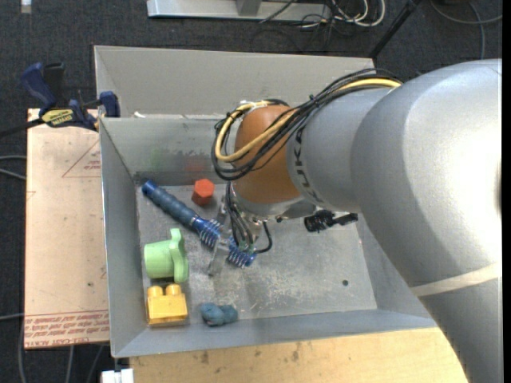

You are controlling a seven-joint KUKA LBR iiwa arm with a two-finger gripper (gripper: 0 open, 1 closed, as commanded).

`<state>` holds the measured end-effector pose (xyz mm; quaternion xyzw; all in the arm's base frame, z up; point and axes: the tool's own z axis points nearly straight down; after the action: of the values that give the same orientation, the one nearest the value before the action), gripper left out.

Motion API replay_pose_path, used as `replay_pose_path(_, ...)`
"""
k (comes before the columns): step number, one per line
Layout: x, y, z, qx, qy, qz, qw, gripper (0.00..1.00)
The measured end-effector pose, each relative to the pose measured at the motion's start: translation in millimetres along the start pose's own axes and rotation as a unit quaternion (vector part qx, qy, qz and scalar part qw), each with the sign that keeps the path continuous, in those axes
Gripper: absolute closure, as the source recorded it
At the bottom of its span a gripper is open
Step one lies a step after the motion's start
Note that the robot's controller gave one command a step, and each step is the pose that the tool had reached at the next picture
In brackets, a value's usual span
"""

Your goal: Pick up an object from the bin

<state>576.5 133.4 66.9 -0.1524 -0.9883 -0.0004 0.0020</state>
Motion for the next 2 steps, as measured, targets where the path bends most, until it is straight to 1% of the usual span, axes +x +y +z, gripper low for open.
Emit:
replay_pose_path(1, 13.5, 6.1, -33.4, -0.001, -0.0028, 0.072, 0.9974, 0.00)
replay_pose_path(2, 4.4, -3.6, -32.9, -0.001, -0.0025, 0.093, 0.9956, 0.00)
